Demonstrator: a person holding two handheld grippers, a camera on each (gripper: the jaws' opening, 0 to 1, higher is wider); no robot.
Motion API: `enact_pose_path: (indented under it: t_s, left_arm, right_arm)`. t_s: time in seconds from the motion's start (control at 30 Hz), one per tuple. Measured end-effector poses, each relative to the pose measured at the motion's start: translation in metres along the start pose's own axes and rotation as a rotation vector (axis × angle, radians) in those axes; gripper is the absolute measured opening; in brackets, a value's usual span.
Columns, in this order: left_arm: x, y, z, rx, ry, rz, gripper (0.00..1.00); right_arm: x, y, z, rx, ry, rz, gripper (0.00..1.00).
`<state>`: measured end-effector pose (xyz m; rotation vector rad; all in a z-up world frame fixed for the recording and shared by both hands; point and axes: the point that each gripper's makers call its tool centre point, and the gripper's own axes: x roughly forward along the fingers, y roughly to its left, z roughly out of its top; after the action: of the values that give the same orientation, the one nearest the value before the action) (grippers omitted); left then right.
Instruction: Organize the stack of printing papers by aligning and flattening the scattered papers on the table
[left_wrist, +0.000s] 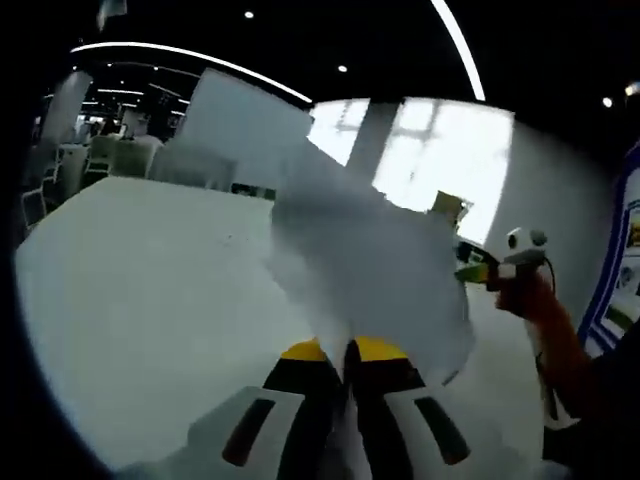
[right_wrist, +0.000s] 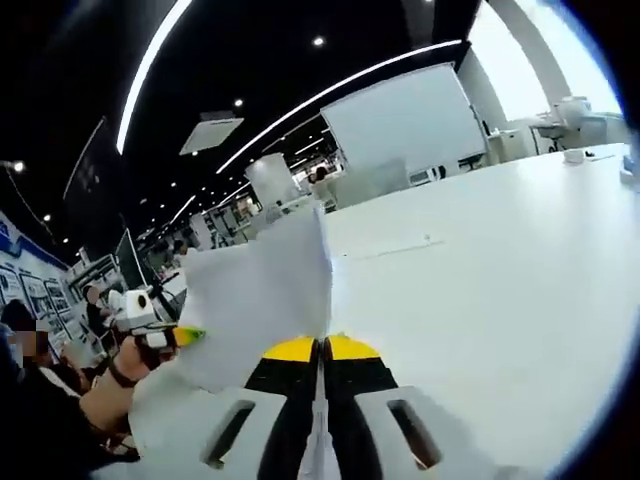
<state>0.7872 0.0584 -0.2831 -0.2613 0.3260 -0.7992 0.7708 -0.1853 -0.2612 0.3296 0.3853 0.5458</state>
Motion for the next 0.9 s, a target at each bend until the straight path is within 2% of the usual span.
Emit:
enact_pose_path:
  t_s: [0.1, 0.2, 0.43, 0.5, 0.63, 0.7, 0.73, 0.9]
  left_arm:
    - [0.007, 0.003, 0.001, -0.015, -0.021, 0.011, 0.10]
    - [0.013, 0.008, -0.004, -0.022, -0.016, 0.026, 0.10]
    - [0.015, 0.014, -0.016, -0.025, 0.011, 0.051, 0.10]
    - [0.015, 0.016, -0.019, -0.022, 0.021, 0.060, 0.10]
    - [0.018, 0.019, -0.030, 0.038, 0.056, 0.088, 0.11]
    - [0.018, 0.020, -0.033, 0.060, 0.073, 0.101, 0.12]
    - [0.018, 0.022, -0.034, 0.086, 0.088, 0.114, 0.13]
    - [0.023, 0.026, -0.040, 0.116, 0.116, 0.148, 0.16]
  right_arm:
    - [0.011, -0.011, 0.000, -0.022, -0.028, -0.036, 0.00]
    - [0.021, -0.017, 0.000, -0.044, -0.050, -0.065, 0.00]
    - [0.043, -0.029, -0.009, -0.070, -0.029, -0.097, 0.00]
    - [0.047, -0.033, -0.015, -0.101, -0.013, -0.115, 0.00]
    - [0.053, -0.038, -0.023, -0.165, 0.009, -0.143, 0.00]
    - [0.053, -0.034, -0.019, -0.195, -0.007, -0.138, 0.00]
    - [0.053, -0.034, -0.020, -0.198, -0.003, -0.137, 0.00]
    - [0.058, -0.037, -0.032, -0.194, 0.035, -0.159, 0.00]
